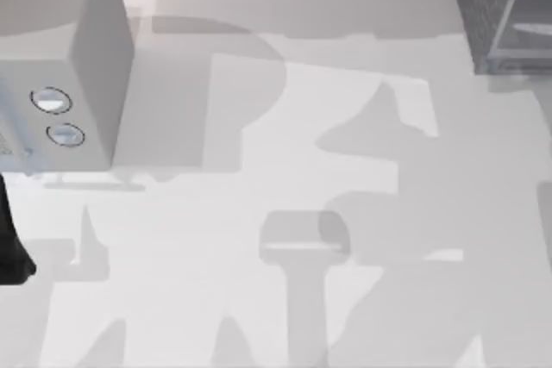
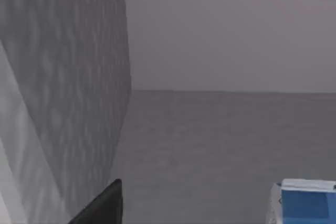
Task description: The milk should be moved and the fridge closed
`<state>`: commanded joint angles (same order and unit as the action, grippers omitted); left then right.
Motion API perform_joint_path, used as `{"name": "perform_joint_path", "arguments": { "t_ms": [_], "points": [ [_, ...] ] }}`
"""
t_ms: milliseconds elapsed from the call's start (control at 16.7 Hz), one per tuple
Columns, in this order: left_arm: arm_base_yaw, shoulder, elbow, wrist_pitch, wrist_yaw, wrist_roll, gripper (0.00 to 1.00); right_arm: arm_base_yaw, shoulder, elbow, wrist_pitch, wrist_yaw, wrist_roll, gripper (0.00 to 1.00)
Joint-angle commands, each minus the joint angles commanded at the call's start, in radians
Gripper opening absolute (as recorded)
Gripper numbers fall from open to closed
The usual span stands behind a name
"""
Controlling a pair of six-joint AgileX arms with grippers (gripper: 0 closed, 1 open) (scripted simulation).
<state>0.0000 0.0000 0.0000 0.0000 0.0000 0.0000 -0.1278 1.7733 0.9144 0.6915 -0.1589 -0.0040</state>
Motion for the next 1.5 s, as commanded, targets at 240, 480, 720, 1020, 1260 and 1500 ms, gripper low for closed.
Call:
{"name": "perform_joint_path", "arguments": {
  "t_ms": [240, 480, 720, 1020, 1260, 1500],
  "points": [
    [0.000, 0.000, 0.000, 0.000, 0.000, 0.000, 1.00, 0.014, -0.344, -0.148, -0.111, 0.032, 0.002, 1.00],
    [0.000, 0.000, 0.000, 0.000, 0.000, 0.000, 1.00, 0.036, -0.600, -0.260, -0.189, 0.056, 0.006, 1.00],
    [0.000, 0.000, 0.000, 0.000, 0.000, 0.000, 1.00, 0.070, -0.897, -0.381, -0.279, 0.068, 0.007, 1.00],
    [0.000, 0.000, 0.000, 0.000, 0.000, 0.000, 1.00, 0.107, -1.390, -0.639, -0.463, 0.087, 0.006, 1.00],
    [0.000, 0.000, 0.000, 0.000, 0.000, 0.000, 1.00, 0.131, -1.661, -0.829, -0.614, 0.120, 0.005, 1.00],
    [0.000, 0.000, 0.000, 0.000, 0.000, 0.000, 1.00, 0.128, -1.772, -0.913, -0.690, 0.158, 0.004, 1.00]
  ]
}}
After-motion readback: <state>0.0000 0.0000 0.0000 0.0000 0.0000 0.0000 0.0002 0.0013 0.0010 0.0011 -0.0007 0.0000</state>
